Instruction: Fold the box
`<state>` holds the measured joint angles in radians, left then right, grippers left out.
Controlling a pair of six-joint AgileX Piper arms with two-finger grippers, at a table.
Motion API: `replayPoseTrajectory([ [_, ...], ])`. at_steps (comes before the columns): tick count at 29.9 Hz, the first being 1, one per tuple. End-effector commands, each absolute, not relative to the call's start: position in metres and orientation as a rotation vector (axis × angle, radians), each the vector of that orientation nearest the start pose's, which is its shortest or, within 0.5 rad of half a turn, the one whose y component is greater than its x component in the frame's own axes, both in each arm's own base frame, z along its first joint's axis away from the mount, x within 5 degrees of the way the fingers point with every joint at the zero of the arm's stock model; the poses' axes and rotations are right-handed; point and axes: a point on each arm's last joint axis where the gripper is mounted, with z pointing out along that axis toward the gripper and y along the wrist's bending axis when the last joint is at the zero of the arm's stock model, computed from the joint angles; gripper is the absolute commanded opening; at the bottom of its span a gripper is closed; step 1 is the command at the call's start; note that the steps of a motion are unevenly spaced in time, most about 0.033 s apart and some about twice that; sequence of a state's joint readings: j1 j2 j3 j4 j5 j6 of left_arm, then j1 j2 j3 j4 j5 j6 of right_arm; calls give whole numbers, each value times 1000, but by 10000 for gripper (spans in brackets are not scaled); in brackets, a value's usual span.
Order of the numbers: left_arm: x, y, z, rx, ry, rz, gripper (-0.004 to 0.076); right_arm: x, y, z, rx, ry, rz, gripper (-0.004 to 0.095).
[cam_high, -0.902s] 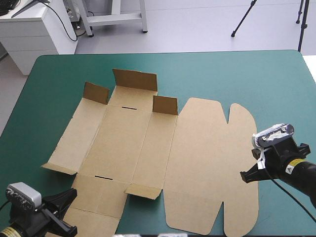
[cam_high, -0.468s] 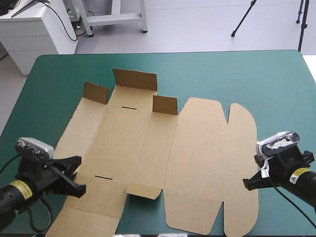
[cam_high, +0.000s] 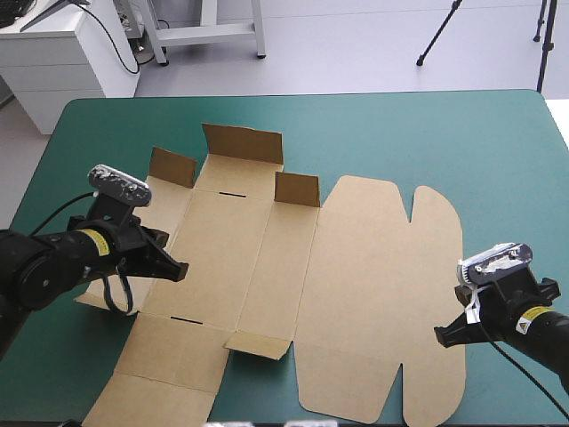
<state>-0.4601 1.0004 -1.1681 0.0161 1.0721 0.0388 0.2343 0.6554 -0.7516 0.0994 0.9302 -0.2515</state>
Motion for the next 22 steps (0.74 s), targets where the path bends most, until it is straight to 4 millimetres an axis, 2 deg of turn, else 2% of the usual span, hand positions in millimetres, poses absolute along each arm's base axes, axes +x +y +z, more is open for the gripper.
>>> replayPoseTrajectory([
  [1, 172, -85, 409, 638, 2309, -169, -1, 108, 33, 344, -495, 2171, 117, -23],
  [7, 185, -92, 399, 706, 2372, -149, 17, 108, 33, 344, -498, 2170, 117, -23],
  [12, 192, -93, 395, 728, 2390, -231, 17, 108, 33, 344, -504, 2167, 114, -23],
  [17, 207, -75, 392, 694, 2397, -381, 17, 108, 33, 344, -506, 2164, 112, -23],
  [22, 226, -45, 382, 611, 2446, -533, 16, 108, 33, 345, -508, 2155, 109, -23],
])
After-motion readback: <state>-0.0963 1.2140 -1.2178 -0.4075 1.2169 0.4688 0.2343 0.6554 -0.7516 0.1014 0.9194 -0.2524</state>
